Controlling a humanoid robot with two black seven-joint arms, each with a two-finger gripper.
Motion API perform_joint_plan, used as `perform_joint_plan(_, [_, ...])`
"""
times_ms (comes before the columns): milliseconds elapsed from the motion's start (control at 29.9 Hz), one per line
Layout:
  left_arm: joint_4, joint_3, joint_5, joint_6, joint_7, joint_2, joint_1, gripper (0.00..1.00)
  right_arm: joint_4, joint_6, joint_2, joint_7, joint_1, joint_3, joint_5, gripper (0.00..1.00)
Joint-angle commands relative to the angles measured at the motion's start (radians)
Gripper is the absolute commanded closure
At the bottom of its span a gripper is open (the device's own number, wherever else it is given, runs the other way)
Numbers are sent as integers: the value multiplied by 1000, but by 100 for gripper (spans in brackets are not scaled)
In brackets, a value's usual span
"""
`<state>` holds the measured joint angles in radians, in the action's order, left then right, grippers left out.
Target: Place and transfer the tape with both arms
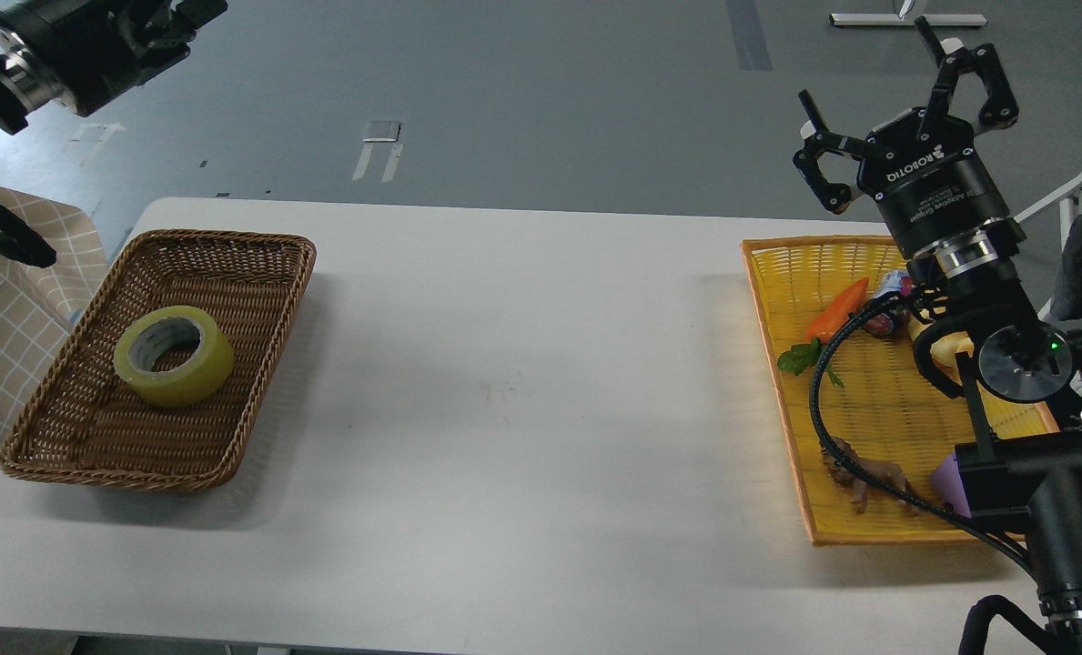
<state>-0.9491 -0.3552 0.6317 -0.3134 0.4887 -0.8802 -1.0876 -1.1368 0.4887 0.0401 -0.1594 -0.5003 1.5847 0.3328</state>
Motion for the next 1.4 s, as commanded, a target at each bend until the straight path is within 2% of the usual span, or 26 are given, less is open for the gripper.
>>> perform_joint_plan(0, [0,-39,-169,-16,0,76,0,2,2,0,4,0,-4,0,3,0])
perform_joint_plan(100, [0,-74,-242,-24,0,125,9,2,5,0,14,0,-9,0,6,0])
perform_joint_plan(334, [1,-137,-354,-98,0,268,66,2,31,0,44,0,-49,-2,12,0])
perform_joint_plan(434, [0,-177,-369,-144,-9,332,109,2,58,0,50,-3,-78,-3,14,0])
perform_joint_plan(568, [-2,-231,-369,-162,-38,406,172,2,98,0,61,-8,-98,-8,15,0])
perform_joint_plan(668, [-10,-269,-369,-175,-52,449,222,2,130,0,75,-54,-128,-61,15,0])
perform_joint_plan(835, [-60,-284,-369,-175,-68,472,284,2,167,0,72,-60,-152,-80,14,0])
perform_joint_plan(1036, [-65,-358,-377,-175,-71,504,337,2,164,0,60,-54,-155,-74,11,0])
perform_joint_plan(1370, [-62,-409,-411,-175,-94,514,344,2,158,0,43,-52,-153,-72,11,0])
